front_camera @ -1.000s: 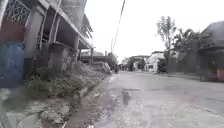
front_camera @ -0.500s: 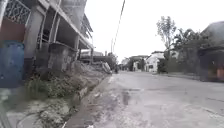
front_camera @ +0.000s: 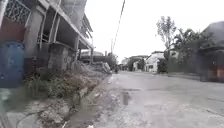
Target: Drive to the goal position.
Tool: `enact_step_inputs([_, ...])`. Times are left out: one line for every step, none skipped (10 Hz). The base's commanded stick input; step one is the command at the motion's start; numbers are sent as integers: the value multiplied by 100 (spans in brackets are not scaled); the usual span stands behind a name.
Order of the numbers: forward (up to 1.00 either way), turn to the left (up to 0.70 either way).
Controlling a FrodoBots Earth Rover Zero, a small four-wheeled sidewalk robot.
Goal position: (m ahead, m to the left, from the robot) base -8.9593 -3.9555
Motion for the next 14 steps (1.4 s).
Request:
enact_step_inputs([6,-12])
enact_step_inputs([6,-12])
enact_step_inputs([6,-12])
enact_step_inputs([6,-12])
enact_step_inputs([6,-11])
enact_step_inputs([6,-11])
enact_step_inputs([6,-11])
enact_step_inputs([5,-10])
enact_step_inputs([5,-10])
enact_step_inputs([5,-10])
enact_step_inputs([5,-10])
enact_step_inputs([6,-12])
enact_step_inputs([5,-10])
enact_step_inputs([5,-10])
